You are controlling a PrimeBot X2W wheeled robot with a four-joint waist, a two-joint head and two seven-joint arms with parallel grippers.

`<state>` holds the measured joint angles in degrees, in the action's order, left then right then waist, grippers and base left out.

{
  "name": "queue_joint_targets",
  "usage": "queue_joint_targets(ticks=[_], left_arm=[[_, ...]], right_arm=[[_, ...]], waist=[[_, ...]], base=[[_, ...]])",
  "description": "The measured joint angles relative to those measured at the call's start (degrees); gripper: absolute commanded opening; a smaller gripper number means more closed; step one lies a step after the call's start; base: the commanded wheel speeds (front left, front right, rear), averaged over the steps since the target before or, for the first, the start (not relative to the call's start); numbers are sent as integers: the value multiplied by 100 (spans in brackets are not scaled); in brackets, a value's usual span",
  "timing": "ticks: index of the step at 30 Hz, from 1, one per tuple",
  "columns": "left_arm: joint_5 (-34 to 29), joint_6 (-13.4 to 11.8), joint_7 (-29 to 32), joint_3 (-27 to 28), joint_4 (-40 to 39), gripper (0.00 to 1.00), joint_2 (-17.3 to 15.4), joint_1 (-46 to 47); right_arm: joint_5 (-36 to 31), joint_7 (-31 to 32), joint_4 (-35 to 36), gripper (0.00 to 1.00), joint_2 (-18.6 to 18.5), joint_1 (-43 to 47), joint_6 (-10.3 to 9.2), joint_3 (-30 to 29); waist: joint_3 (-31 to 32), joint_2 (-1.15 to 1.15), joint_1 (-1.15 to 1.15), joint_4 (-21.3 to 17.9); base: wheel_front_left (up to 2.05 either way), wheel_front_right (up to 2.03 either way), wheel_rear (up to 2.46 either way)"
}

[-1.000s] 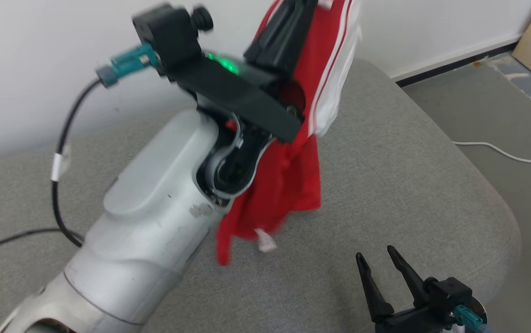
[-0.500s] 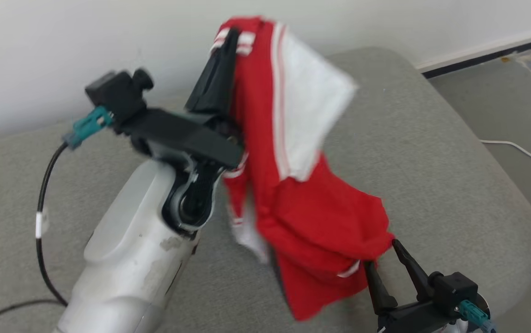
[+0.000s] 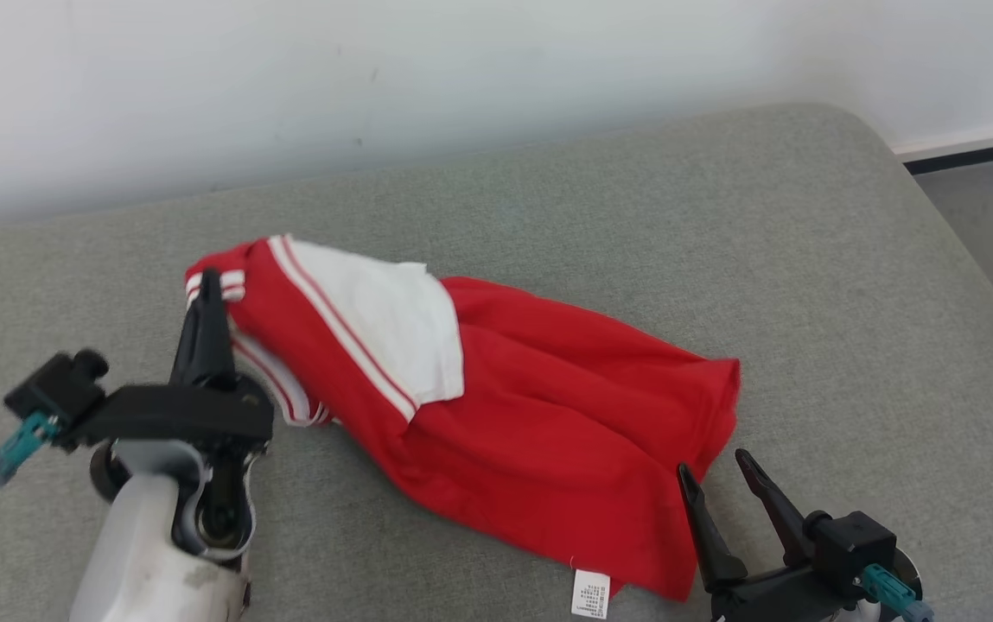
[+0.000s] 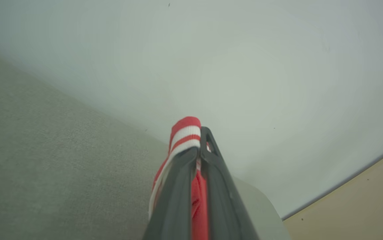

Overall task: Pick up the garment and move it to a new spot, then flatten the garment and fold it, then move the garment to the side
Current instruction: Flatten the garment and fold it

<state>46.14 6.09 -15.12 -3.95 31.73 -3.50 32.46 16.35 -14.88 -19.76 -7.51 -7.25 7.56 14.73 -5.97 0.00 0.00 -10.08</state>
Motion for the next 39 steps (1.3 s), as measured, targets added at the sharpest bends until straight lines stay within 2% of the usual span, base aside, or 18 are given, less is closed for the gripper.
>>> queue_joint_targets(ticks=[11,15,16,17,24,28,33,34,39], left_arm=[[-256,81,0,1150,-15,0,64,-1334],[-69,46,0,1214,-57,2,67,-1704],[-45,35,0,1201,-86,38,66,-1795],[-20,9,0,1199,-118,98,66,-1888],[-131,-164,0,1036,-625,100,66,-2509],[-534,-205,0,1004,-1180,100,63,-2811],[-1599,-148,0,865,-1912,100,65,-3105],[-1599,-148,0,865,-1912,100,65,-3105],[-2571,-53,0,657,-2372,100,66,-3396]], right_arm=[[-2,125,120,100,-49,121,0,10],[13,133,137,100,-60,166,0,7],[16,135,142,100,-62,176,0,3],[19,144,144,100,-62,191,0,4],[35,180,155,100,-66,257,0,-34],[34,186,177,100,-63,260,0,-83],[33,224,212,100,-69,279,0,-170],[33,224,212,100,-69,279,0,-170],[52,259,242,100,-120,292,0,-276]], waist=[[217,0,-1,158],[288,0,0,189],[308,0,0,198],[327,0,0,207],[459,0,-1,311],[515,0,0,395],[574,0,0,507],[574,0,0,507],[607,0,0,605]], base=[[0,0,0],[0,0,0],[0,0,0],[0,0,0],[0,0,0],[0,0,0],[0,0,0],[0,0,0],[0,0,0]])
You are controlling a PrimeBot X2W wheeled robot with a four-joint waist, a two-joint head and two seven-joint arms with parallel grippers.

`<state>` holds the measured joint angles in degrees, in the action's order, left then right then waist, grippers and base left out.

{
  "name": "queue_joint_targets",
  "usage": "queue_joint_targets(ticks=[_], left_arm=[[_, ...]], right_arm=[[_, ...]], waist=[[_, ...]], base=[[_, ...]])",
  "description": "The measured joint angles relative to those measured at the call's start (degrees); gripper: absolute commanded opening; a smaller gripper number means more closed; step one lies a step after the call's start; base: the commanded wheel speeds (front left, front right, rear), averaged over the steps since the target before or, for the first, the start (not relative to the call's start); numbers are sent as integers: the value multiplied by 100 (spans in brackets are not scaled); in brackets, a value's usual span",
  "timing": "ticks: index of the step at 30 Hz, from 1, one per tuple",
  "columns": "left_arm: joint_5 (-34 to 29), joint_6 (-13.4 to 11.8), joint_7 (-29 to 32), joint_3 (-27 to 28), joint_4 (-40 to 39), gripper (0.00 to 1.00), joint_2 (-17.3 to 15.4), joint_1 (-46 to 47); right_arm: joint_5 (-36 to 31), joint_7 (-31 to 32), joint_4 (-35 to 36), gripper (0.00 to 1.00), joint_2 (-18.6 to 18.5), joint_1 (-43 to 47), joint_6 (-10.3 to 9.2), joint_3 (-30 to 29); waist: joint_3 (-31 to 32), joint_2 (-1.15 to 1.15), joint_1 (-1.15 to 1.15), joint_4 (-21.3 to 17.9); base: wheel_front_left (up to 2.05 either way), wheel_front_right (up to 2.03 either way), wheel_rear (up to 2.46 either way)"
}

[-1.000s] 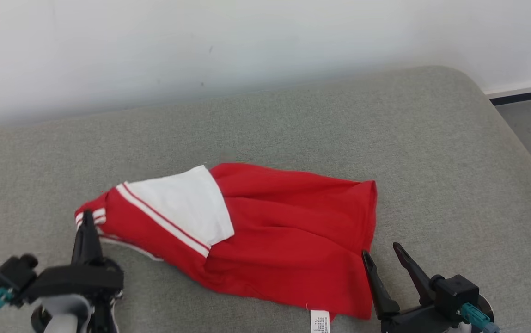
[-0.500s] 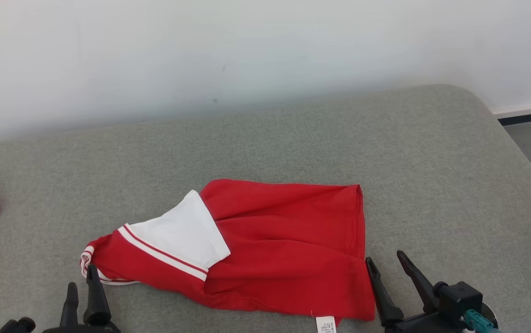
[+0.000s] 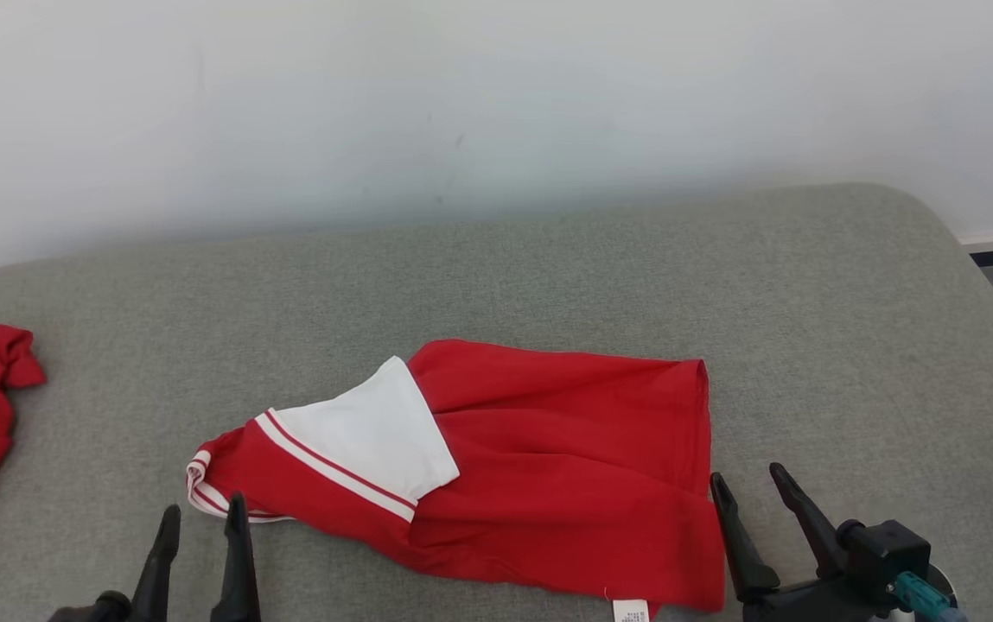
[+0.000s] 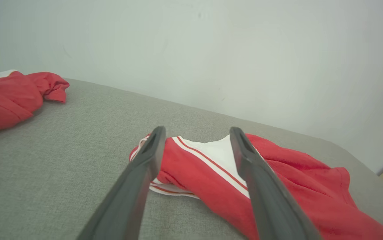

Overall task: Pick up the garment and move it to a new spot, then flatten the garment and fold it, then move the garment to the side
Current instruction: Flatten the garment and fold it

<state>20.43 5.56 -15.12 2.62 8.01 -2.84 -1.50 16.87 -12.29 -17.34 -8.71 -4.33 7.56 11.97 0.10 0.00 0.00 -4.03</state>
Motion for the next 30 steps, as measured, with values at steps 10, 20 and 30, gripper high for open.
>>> queue_joint_targets(ticks=[10,20,30], left_arm=[[-289,-9,0,-129,-199,100,-1,-396],[-243,1,0,-156,-274,100,-3,-546],[-242,55,0,-261,-156,100,-2,-358]], right_arm=[[88,697,-138,100,-36,-108,0,-434],[328,1951,-527,100,122,-773,0,-800],[369,2743,-1517,100,137,-1926,0,-1312]], waist=[[-110,0,0,142],[-374,0,1,420],[-546,0,1,693]], base=[[0,0,0],[0,0,0],[0,0,0]])
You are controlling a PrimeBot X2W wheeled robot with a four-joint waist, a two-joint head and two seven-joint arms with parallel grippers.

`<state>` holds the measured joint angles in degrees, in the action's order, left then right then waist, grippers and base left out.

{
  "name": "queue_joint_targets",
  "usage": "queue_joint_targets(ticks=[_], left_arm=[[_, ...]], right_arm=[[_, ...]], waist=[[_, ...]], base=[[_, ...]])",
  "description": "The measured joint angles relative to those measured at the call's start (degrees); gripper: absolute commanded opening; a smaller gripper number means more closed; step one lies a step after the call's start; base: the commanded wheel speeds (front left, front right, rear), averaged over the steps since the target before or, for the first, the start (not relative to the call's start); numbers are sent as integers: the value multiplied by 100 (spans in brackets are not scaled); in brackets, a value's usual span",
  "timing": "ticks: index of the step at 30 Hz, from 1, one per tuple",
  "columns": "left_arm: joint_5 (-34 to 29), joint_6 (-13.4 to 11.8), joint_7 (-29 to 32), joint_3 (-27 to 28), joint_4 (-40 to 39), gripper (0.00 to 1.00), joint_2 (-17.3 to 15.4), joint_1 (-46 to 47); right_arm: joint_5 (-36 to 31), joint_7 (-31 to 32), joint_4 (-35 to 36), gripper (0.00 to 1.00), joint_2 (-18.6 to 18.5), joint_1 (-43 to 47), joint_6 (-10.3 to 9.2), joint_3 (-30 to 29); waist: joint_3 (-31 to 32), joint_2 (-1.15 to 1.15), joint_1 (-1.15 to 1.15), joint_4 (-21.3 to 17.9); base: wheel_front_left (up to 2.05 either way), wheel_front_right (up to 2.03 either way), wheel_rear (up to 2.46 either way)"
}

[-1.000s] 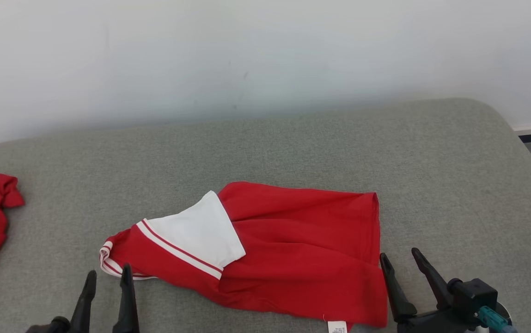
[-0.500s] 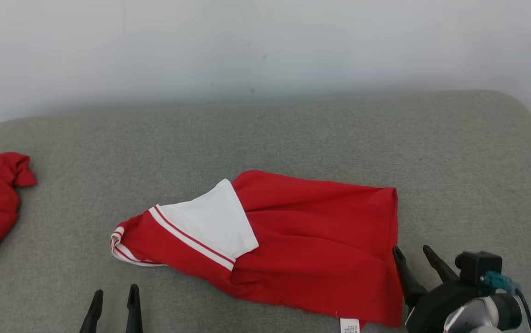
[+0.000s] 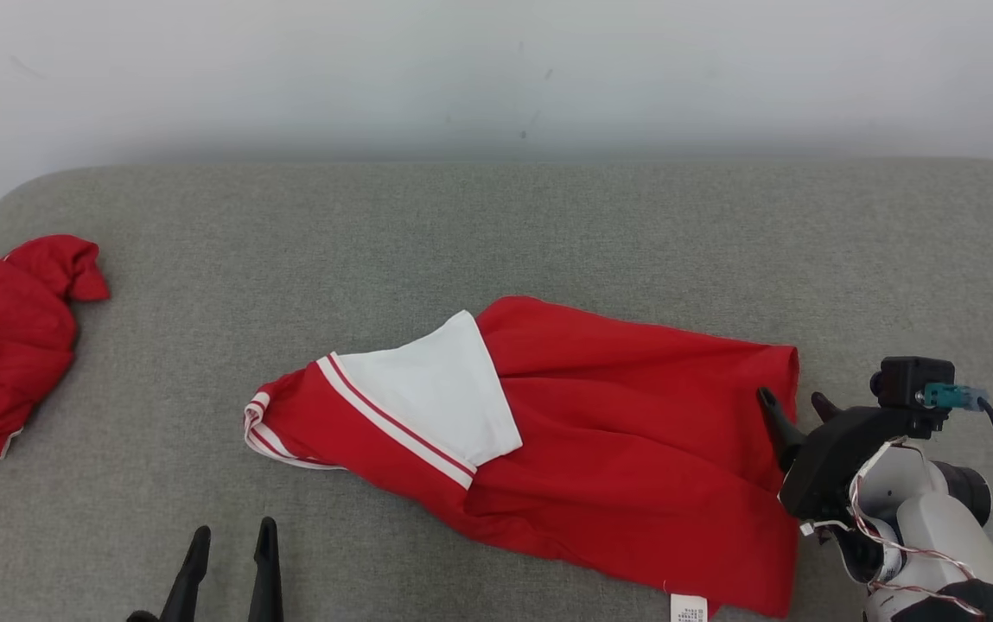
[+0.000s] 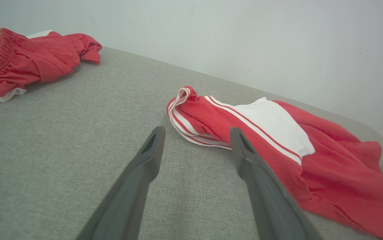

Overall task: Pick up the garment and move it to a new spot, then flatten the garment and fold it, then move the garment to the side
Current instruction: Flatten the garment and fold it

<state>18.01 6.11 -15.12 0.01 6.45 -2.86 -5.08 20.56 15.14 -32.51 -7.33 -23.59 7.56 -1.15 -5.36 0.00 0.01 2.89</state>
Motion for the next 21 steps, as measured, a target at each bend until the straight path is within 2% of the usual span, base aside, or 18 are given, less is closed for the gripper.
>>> queue_joint_targets(ticks=[7,21], left_arm=[[-1,42,0,-91,124,100,0,56],[-54,52,0,-112,111,100,1,75]], right_arm=[[-104,44,-837,100,-107,-455,0,-115],[272,-358,-1633,100,-391,-952,0,650]], waist=[[-53,0,0,155],[-165,0,0,335]], base=[[0,0,0],[0,0,0]])
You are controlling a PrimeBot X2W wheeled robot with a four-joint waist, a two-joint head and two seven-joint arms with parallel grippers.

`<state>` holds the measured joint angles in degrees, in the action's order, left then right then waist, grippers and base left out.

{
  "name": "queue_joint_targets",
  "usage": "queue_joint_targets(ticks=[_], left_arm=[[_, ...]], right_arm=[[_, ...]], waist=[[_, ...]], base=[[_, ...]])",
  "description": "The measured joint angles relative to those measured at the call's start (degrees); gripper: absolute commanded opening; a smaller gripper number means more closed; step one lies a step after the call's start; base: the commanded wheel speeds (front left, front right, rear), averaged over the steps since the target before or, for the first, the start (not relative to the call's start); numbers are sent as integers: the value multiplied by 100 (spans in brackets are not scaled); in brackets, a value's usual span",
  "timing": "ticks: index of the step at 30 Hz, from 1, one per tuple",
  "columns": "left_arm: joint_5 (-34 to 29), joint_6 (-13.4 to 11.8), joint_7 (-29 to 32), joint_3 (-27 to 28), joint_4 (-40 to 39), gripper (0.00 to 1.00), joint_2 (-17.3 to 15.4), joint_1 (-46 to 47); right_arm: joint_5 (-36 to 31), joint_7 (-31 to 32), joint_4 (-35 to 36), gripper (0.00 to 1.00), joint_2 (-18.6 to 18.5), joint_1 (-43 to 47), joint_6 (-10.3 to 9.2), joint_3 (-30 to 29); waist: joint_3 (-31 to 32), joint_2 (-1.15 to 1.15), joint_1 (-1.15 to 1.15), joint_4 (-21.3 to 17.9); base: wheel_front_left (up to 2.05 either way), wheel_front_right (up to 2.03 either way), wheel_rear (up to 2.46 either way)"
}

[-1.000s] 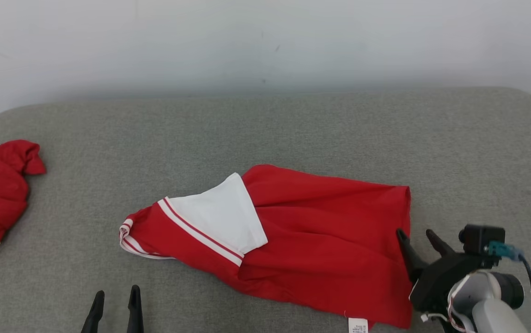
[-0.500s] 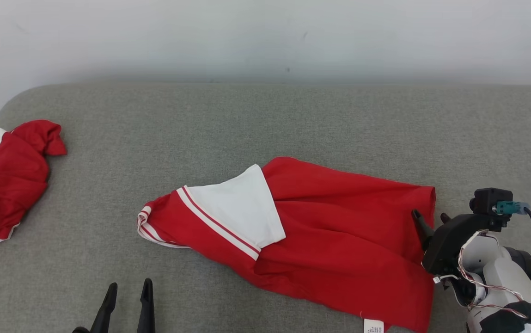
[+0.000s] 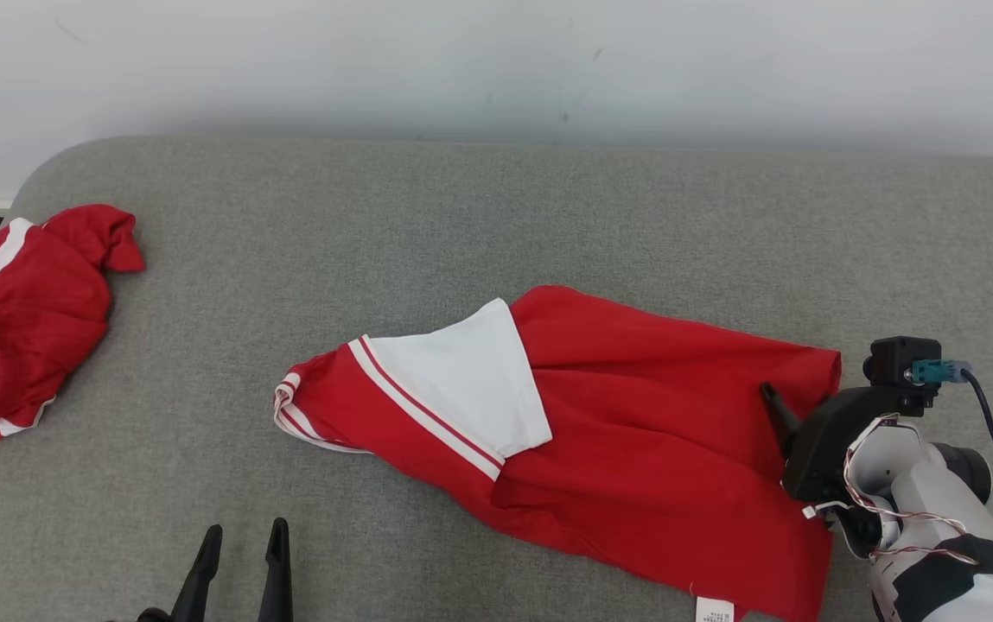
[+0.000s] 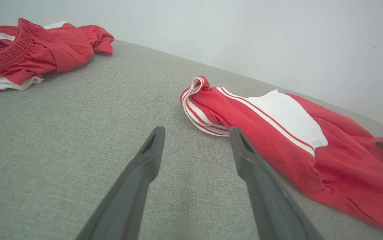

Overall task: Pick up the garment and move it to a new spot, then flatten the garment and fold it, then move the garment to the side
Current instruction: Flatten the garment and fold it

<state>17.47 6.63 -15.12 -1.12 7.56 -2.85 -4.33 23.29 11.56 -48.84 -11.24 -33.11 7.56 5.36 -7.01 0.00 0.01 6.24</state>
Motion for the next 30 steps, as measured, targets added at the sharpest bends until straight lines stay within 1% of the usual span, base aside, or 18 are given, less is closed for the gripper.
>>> queue_joint_targets(ticks=[1,2,3,4,5,9,13,16,22,30], left_arm=[[0,1,0,-3,-12,100,-1,-4],[0,1,0,-10,-23,100,-2,-8],[0,0,0,-15,-34,100,-1,-9],[0,0,0,-23,-45,100,-1,-9],[-2,0,0,-27,-57,100,-1,-14],[-14,0,0,-71,-108,100,-1,-30],[-8,-1,0,-92,-172,100,0,-20],[2,-2,0,-108,-229,100,-1,38],[40,-2,0,-183,-343,100,-1,182],[127,8,0,-347,-472,100,-2,350]], right_arm=[[62,-5,-40,100,-7,-18,0,48],[102,-15,-85,71,-20,-36,0,91],[138,-38,-132,38,-40,-69,0,129],[170,-83,-176,26,-65,-114,0,137],[199,-136,-216,0,-91,-168,0,137],[250,-364,-426,0,-199,-415,0,153],[403,-654,-478,0,-264,-781,0,9],[412,-826,-510,0,-382,-1169,0,-83],[183,-1134,-687,0,-693,-2011,0,-256],[-218,-1596,-1140,0,-903,-2763,0,-469]], waist=[[-7,0,0,7],[-17,0,0,14],[-28,0,0,21],[-42,0,0,29],[-55,0,0,36],[-137,0,0,93],[-242,0,0,144],[-347,0,0,188],[-575,0,0,341],[-814,0,0,725]], base=[[0,0,0],[0,0,0],[0,0,0],[0,0,0],[0,0,0],[0,0,0],[0,0,0],[0,0,0],[0,0,0],[0,0,0]])
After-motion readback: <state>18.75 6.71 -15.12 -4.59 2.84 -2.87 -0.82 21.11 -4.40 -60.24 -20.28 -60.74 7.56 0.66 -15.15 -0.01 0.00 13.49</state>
